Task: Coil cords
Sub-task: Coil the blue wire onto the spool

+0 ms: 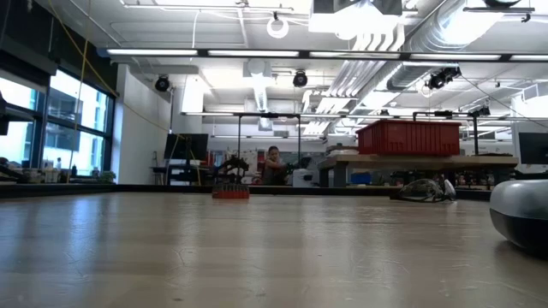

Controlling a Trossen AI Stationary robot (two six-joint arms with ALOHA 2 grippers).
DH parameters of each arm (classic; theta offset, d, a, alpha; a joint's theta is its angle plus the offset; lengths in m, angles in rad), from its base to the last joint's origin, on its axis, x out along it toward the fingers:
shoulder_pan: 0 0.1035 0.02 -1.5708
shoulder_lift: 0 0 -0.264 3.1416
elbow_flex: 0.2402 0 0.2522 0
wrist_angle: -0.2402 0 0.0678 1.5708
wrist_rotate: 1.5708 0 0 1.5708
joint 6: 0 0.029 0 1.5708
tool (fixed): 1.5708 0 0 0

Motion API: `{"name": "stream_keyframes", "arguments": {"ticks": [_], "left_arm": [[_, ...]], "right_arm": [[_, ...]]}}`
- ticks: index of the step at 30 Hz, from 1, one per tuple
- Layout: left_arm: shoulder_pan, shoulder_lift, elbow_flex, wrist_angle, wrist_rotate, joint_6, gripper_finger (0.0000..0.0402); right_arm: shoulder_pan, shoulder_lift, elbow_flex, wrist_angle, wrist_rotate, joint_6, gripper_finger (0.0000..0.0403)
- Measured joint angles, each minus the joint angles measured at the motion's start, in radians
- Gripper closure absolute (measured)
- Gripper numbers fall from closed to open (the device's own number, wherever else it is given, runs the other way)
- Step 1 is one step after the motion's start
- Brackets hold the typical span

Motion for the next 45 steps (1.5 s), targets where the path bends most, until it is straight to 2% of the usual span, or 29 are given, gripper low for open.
{"name": "stream_keyframes", "arguments": {"ticks": [40,43,45], "left_arm": [[-0.006,0.016,0.0,0.002,-0.018,0.014,0.0401],[-0.006,0.016,0.0,0.002,-0.016,0.014,0.0401],[-0.006,0.016,0.0,0.001,-0.016,0.014,0.0401]], "right_arm": [[0.006,-0.013,0.0,-0.021,-0.038,0.008,0.0332],[0.007,-0.013,0.0,-0.021,-0.041,0.008,0.0344],[0.012,-0.013,0.0,-0.021,-0.046,0.008,0.0367]]}}
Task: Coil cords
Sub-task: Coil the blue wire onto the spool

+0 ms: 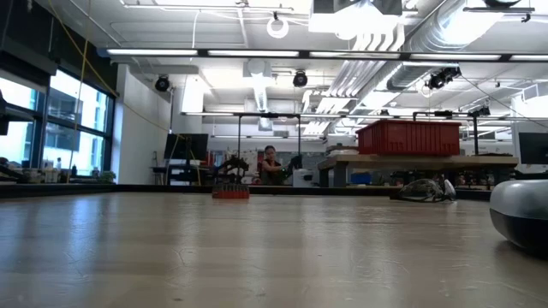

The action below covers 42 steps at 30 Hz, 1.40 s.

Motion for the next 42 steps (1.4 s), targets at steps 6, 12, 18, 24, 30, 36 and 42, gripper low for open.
{"name": "stream_keyframes", "arguments": {"ticks": [6,12,18,24,30,36,42], "left_arm": [[0.012,0.0,0.0,0.0,0.012,0.008,0.0401],[0.06,-0.001,0.0,-0.006,0.027,0.052,0.0401],[0.109,-0.009,0.0,-0.12,0.045,0.06,0.0401],[0.142,-0.012,0.0,-0.239,0.055,0.089,0.0401],[0.161,-0.035,0.0,-0.336,0.071,0.09,0.0401],[0.179,-0.082,0.0,-0.518,0.068,0.13,0.0401],[0.185,-0.121,0.0,-0.72,0.035,0.157,0.0401]], "right_arm": [[0.019,-0.015,0.0,-0.022,0.026,-0.018,0.0397],[0.042,-0.086,0.0,-0.158,0.026,0.016,0.04],[0.062,-0.168,0.0,-0.279,0.026,0.053,0.0401],[0.08,-0.224,0.0,-0.372,0.025,0.074,0.0402],[0.08,-0.257,0.0,-0.459,0.038,0.095,0.0402],[0.08,-0.28,0.0,-0.483,0.039,0.099,0.0402],[0.08,-0.294,0.0,-0.497,0.039,0.094,0.0402]]}}
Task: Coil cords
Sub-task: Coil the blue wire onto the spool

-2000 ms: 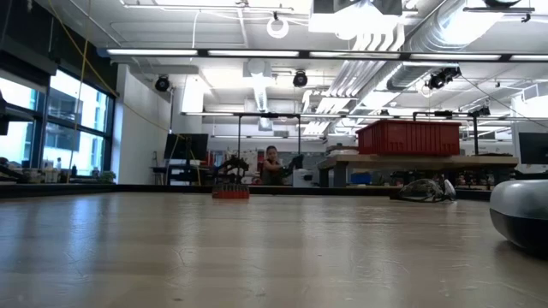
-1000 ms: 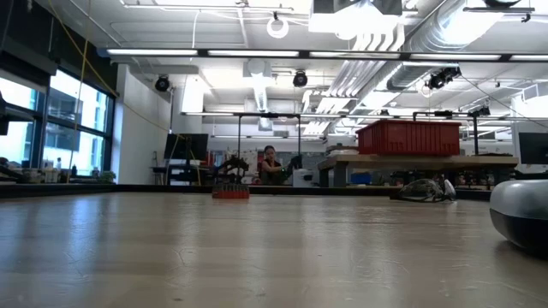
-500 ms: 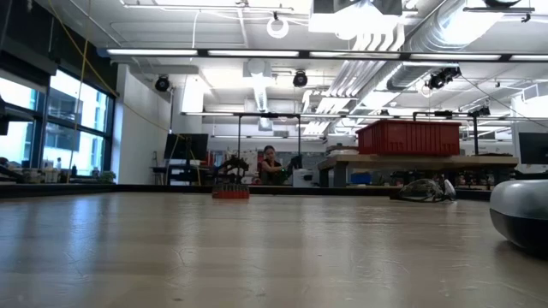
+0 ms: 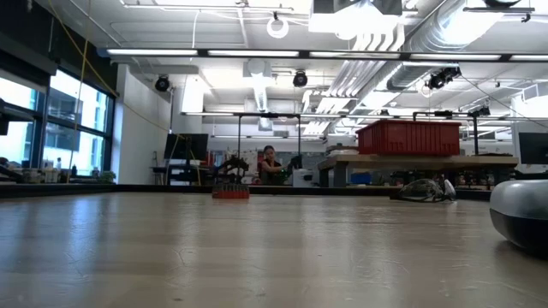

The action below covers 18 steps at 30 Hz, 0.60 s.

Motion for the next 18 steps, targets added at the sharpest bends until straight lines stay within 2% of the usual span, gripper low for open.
{"name": "stream_keyframes", "arguments": {"ticks": [8,18], "left_arm": [[-0.028,-0.02,0.0,-0.233,0.001,-0.029,0.0401],[-0.105,-0.01,0.0,-0.244,0.067,-0.119,0.0401]], "right_arm": [[0.0,-0.006,0.0,0.0,0.002,-0.014,0.0402],[-0.019,-0.008,0.0,-0.029,0.022,-0.023,0.0402]]}}
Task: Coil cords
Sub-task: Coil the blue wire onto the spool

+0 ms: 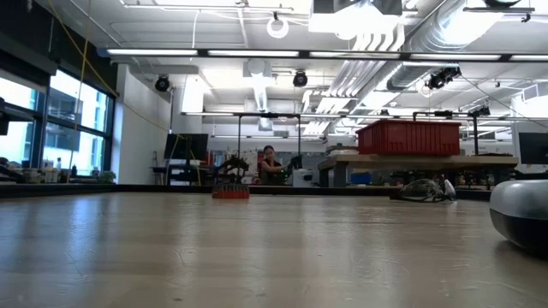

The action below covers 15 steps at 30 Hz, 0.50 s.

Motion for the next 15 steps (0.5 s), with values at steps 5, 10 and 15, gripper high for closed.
{"name": "stream_keyframes", "arguments": {"ticks": [5,10,15], "left_arm": [[-0.045,0.02,0.0,-0.001,0.014,-0.038,0.0402],[-0.1,0.068,0.0,0.009,0.058,-0.075,0.0401],[-0.148,0.131,0.0,0.173,0.152,-0.158,0.0401]], "right_arm": [[-0.004,0.0,0.0,0.036,-0.001,-0.012,0.0402],[-0.011,0.005,0.0,0.04,0.008,-0.023,0.0402],[-0.034,0.017,0.0,0.039,0.011,-0.017,0.0402]]}}
